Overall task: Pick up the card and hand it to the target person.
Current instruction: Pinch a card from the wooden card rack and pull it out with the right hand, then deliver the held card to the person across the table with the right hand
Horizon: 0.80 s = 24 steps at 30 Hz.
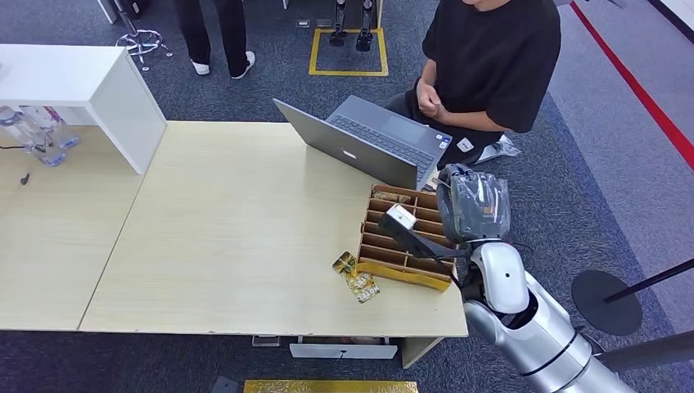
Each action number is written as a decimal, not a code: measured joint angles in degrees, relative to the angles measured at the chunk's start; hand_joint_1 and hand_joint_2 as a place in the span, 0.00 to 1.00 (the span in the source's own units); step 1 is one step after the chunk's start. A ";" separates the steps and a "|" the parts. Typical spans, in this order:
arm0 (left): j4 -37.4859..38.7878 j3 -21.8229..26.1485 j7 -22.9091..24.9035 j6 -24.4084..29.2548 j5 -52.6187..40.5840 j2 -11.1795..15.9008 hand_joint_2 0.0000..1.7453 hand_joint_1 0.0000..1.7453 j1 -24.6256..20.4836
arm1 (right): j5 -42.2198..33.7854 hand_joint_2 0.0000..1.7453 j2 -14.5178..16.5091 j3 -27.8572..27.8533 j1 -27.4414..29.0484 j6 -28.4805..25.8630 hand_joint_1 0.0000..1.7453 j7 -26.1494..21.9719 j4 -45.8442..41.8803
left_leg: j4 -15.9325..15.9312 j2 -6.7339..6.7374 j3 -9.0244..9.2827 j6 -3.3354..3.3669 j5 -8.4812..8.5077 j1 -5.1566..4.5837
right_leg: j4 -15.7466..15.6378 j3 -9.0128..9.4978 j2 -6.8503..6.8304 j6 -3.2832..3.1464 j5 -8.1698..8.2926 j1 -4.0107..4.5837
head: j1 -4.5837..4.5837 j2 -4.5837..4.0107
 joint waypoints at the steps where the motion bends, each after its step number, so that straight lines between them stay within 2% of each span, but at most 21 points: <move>1: 0.00 -0.01 0.05 -0.03 0.00 -0.01 0.00 0.00 0.00 | -0.43 1.00 -0.44 -0.55 -0.09 -0.05 0.91 0.38 -0.23 | 0.00 0.00 0.00 0.00 0.00 0.00 | 0.00 0.00 0.00 0.00 0.00 0.00 | 0.00 0.00; 6: 0.00 -0.23 0.20 -0.10 -0.01 -0.01 0.00 0.00 -0.07 | -2.56 1.00 -2.40 -2.85 -0.39 -0.16 0.91 1.22 -0.36 | 0.01 0.00 0.00 0.00 0.00 0.00 | 0.00 0.00 0.00 0.00 0.00 0.00 | -0.01 0.00; 10: 0.00 -0.72 0.37 -0.13 0.00 -0.03 0.00 0.00 -0.26 | -3.74 1.00 -3.79 -4.54 -0.56 -0.08 0.96 1.23 -0.22 | 0.01 0.00 0.00 0.00 0.00 0.00 | 0.00 0.00 0.00 0.00 0.00 0.00 | -0.01 0.00; 16: 0.00 -1.45 0.55 -0.24 0.00 -0.29 0.00 0.00 -0.61 | -3.38 1.00 -4.94 -5.71 -0.63 -2.30 0.97 0.58 0.76 | 0.00 0.00 -0.01 0.00 0.00 0.00 | 0.00 0.00 0.00 0.00 0.00 0.00 | -0.01 0.00; 24: 0.00 -2.43 0.73 -0.27 -0.01 -0.47 0.00 0.00 -0.95 | -2.48 1.00 -4.95 -5.46 -0.54 -4.88 0.89 0.14 4.36 | 0.00 0.00 -0.01 0.00 0.00 0.00 | 0.00 0.00 0.00 0.00 0.00 0.00 | 0.00 0.00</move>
